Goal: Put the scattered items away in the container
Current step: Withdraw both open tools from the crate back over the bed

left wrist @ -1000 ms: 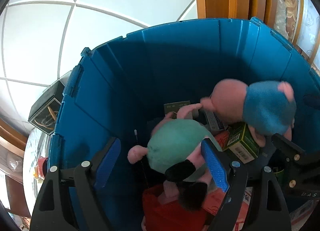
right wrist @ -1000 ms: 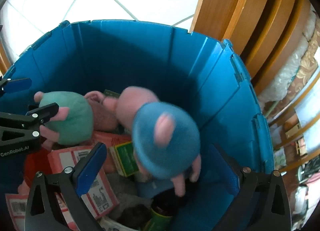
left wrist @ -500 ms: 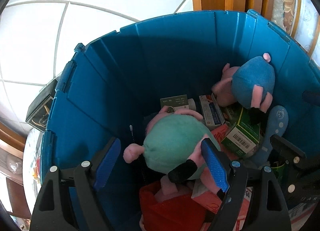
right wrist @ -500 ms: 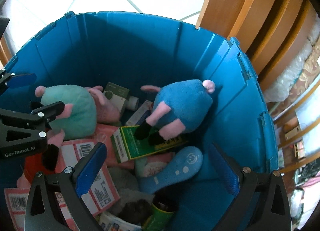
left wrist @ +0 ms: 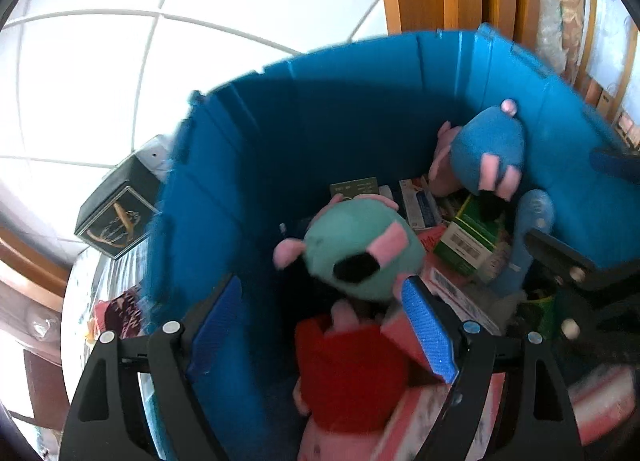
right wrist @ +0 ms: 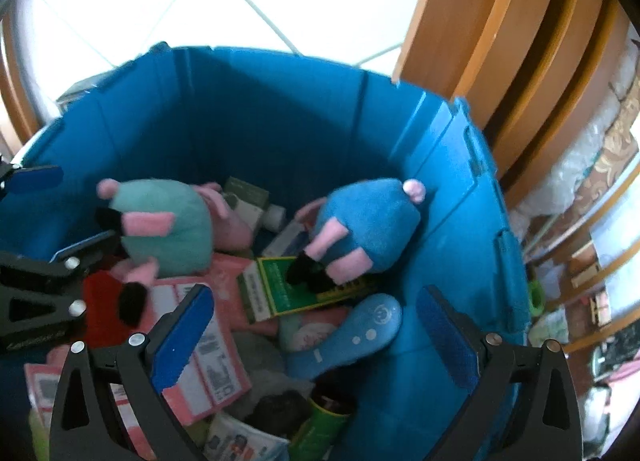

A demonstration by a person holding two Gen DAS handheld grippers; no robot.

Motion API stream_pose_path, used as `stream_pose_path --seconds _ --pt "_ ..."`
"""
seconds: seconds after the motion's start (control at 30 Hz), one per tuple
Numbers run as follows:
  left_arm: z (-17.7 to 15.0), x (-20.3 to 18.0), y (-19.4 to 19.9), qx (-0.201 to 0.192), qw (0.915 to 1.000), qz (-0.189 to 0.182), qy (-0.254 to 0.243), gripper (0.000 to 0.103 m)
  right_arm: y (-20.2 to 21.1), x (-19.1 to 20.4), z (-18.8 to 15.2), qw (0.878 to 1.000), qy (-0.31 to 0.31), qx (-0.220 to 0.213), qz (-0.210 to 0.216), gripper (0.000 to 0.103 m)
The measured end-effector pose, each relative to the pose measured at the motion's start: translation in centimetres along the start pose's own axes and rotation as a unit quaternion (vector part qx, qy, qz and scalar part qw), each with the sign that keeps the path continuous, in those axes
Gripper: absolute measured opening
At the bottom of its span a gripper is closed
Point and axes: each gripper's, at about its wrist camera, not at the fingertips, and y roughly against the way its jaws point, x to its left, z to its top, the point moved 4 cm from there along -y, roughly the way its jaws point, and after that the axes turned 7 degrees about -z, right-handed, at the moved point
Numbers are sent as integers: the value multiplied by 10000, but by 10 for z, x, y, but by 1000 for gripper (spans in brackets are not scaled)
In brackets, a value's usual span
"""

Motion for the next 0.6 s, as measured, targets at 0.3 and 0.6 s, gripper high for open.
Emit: stream_pose_path --seconds 0.3,0.6 --pt "-34 20 75 -457 9985 -182 255 83 62 2 2 9980 42 -475 427 103" --pt "-74 47 131 -929 9942 -409 364 83 135 20 -10 9948 162 -888 464 103"
